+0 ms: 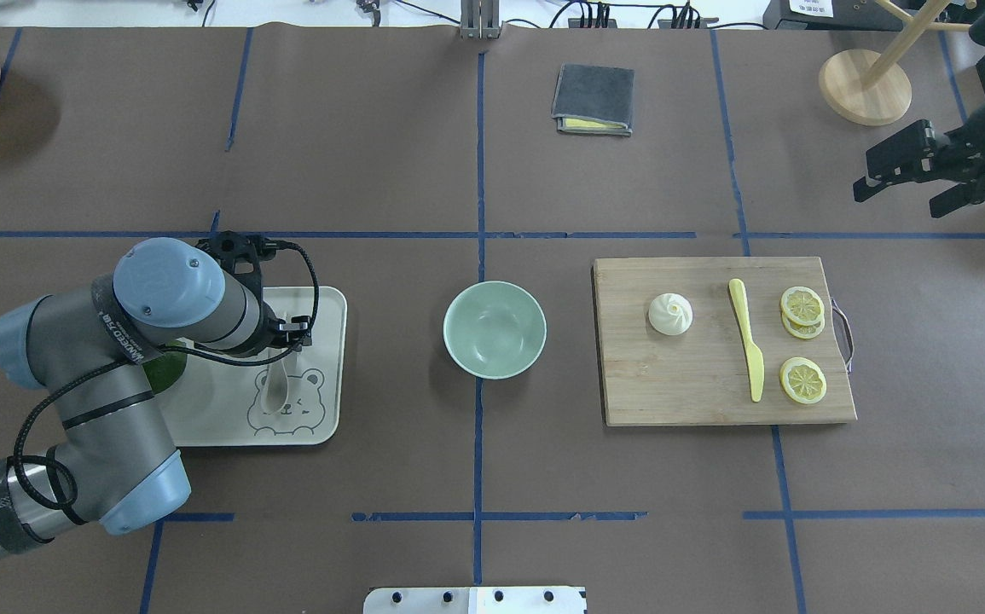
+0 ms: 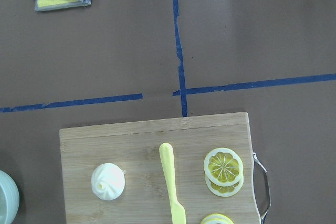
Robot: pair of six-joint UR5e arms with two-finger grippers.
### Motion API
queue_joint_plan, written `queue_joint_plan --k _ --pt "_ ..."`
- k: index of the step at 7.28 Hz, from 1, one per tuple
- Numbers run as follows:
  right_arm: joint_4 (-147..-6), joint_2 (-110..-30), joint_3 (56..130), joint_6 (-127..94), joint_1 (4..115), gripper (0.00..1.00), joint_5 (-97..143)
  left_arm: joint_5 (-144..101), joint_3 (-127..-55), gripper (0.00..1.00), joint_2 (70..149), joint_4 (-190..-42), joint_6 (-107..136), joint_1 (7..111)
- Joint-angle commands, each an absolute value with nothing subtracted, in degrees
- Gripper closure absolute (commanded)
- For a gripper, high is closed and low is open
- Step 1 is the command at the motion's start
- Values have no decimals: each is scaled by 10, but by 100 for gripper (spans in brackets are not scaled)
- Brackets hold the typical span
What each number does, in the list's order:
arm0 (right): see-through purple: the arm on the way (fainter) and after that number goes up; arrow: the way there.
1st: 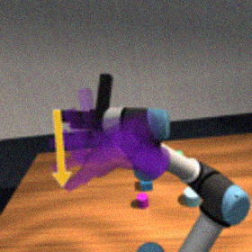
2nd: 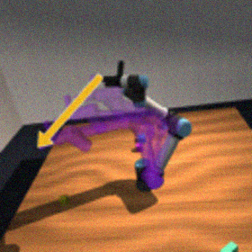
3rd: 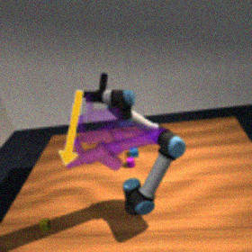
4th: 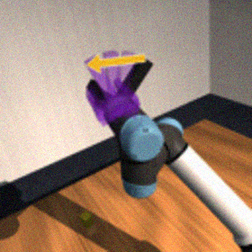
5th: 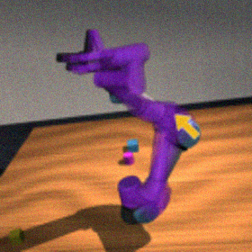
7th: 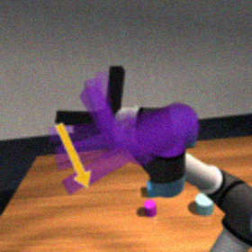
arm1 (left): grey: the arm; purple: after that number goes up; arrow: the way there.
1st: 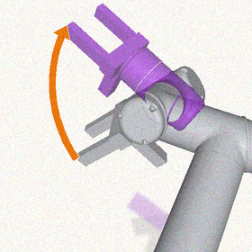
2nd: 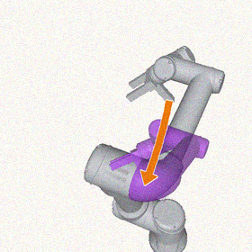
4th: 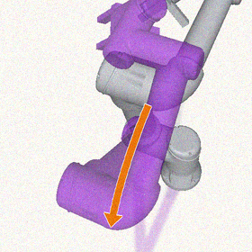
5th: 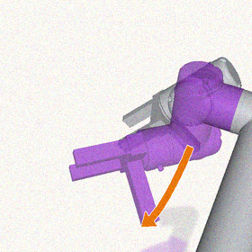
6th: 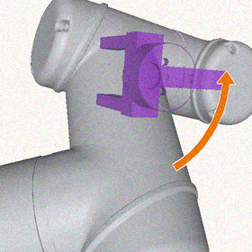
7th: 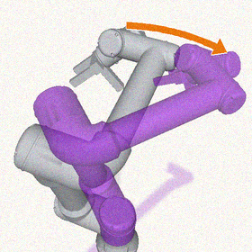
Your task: Put spoon and bun in bowl
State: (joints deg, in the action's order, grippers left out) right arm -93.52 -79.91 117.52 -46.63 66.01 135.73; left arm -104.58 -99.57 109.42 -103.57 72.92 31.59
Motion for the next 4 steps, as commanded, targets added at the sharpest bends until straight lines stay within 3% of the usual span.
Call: queue_joint_plan --k 1,2,4 --pt "-935 -792 1184 -493 643 0 1346 -1047 -998 75 1094 -1035 729 316" --pt "-935 -791 1186 -494 642 0 1345 -1048 -1002 89 1094 -1033 729 316" --pt "-935 -792 1186 -494 642 0 1345 -1048 -1005 100 1094 -1032 729 316"
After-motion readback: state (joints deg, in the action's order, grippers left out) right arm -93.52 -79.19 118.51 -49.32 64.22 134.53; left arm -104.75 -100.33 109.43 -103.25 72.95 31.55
